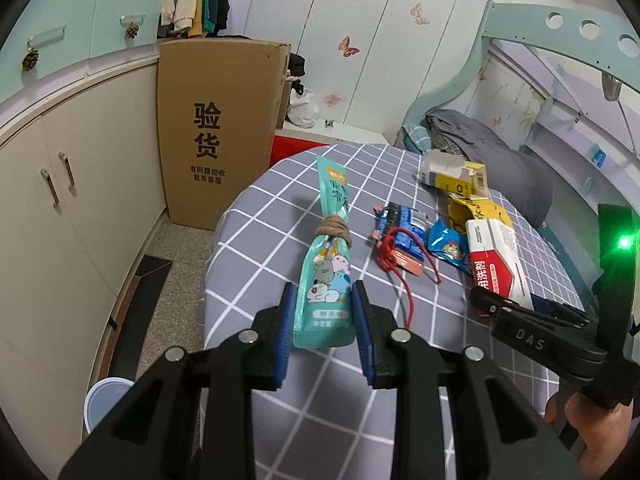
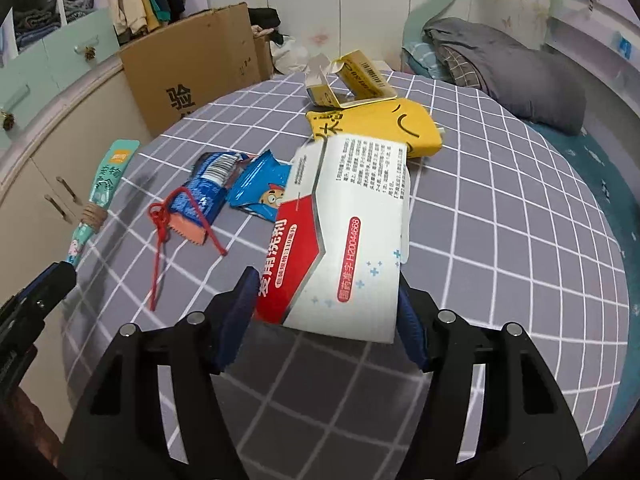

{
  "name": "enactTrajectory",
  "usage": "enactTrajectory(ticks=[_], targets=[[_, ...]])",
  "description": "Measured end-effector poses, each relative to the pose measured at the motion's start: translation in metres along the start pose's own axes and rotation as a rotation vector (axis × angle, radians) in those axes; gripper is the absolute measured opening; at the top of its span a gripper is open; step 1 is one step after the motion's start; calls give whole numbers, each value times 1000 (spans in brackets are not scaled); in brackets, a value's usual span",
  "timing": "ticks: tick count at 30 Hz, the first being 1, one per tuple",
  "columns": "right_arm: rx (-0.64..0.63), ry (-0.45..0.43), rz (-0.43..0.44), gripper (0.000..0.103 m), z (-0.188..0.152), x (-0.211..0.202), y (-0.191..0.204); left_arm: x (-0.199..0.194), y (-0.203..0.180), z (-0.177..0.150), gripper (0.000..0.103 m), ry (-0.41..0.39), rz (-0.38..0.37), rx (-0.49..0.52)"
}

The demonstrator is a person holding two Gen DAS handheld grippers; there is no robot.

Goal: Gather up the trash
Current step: 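Grasp the teal toothpaste tube with the left tool while the right tool grasps the detergent box, then carry tube and detergent box to the wastebasket and release both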

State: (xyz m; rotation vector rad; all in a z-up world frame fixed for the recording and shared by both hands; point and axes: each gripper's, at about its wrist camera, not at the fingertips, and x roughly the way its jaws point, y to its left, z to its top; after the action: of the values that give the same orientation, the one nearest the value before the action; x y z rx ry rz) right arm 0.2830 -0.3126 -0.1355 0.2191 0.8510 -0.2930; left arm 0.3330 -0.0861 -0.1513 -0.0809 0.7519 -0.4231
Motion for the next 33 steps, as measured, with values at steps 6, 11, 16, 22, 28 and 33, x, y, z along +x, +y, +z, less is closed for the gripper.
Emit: enactTrajectory(ticks=[6,11,16,22,28,33], targets=[[-6,-7,41,38,-11,-22,0,-23,-4,-7,27,-22,-6,1],[33,-20,101,36,-23,-35,-8,-38,-9,-22,27,-13,-18,1],[67,-71,182,34,-33,-59,-17,-51,-11,-31,27,-10,-27,-4],[86,-93,280,32,-37,-80,-14,-69,-8,-40,27,-21,-36,-31],[73,-81,402,32,-39,-93,5,-88,-5,-43,27,-45,-31,-42],[40,-71,472,32,-41,-100,31,-108,6,-48,27,-79,-14,-65]])
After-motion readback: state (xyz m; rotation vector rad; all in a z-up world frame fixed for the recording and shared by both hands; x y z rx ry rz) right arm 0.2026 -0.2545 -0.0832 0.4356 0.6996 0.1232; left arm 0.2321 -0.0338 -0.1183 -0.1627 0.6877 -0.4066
